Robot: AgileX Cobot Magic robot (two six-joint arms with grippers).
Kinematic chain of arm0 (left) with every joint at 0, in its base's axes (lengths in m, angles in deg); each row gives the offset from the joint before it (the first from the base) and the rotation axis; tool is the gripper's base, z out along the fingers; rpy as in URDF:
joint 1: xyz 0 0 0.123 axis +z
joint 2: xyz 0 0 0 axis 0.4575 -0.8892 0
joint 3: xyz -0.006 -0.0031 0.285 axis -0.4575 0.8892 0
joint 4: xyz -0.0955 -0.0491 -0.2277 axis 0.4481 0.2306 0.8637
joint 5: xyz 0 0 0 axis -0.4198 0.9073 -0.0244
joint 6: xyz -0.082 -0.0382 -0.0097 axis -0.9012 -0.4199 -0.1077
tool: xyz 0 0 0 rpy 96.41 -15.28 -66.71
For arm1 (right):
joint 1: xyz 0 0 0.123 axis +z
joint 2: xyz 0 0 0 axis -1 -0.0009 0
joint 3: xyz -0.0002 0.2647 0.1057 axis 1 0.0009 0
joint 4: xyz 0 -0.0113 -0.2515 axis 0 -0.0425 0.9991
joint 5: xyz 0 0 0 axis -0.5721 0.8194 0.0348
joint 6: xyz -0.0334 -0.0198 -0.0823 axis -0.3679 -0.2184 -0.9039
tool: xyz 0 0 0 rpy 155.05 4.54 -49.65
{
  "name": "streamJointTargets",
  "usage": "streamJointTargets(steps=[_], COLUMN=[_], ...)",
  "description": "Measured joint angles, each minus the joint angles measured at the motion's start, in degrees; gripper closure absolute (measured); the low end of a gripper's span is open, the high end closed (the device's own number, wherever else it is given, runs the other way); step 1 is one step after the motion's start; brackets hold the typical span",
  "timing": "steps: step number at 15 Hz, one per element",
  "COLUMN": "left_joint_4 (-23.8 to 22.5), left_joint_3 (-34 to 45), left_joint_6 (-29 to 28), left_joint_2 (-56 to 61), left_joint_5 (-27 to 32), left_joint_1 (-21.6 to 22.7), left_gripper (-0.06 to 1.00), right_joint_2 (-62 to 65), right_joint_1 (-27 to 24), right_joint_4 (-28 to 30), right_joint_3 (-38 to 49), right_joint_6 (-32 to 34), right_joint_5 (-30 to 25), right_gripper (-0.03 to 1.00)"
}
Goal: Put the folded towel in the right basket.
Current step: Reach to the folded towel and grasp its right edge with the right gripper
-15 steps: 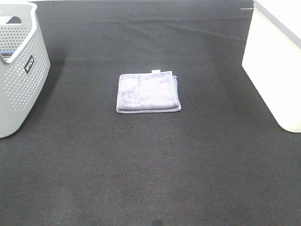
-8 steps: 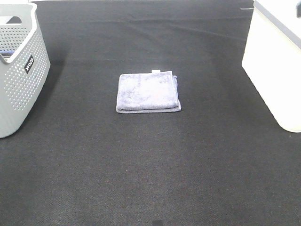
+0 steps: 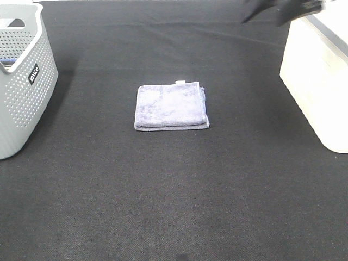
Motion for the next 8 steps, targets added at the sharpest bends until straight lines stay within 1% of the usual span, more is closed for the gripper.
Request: streamJointTargets(steps=[2, 5, 7, 8], left_joint_4=[0.0, 0.0, 0.0, 0.0], left_joint_3=[0.0, 0.0, 0.0, 0.0], left_joint_6=[0.0, 0.0, 0.0, 0.0], left_joint_2=[0.0, 0.0, 0.0, 0.0], left_joint_5=[0.0, 0.0, 0.0, 0.0], left_joint_1=[0.0, 0.0, 0.0, 0.0], left_gripper=[-0.02, -0.02, -0.02, -0.02], right_joint_2=[-7.2, -17.8, -24.0, -28.0], right_joint_1=[1.3, 1.4, 1.4, 1.4], right_joint_4=[-0.2, -1.1, -2.6, -3.9], right_joint_3=[-6.6, -16.0, -22.4, -25.8], right_joint_6=[0.1, 0.3, 2.9, 4.2], right_joint_5=[-2.6, -10.6, -16.0, -17.8], right_gripper=[0.24, 0.24, 0.24, 0.24])
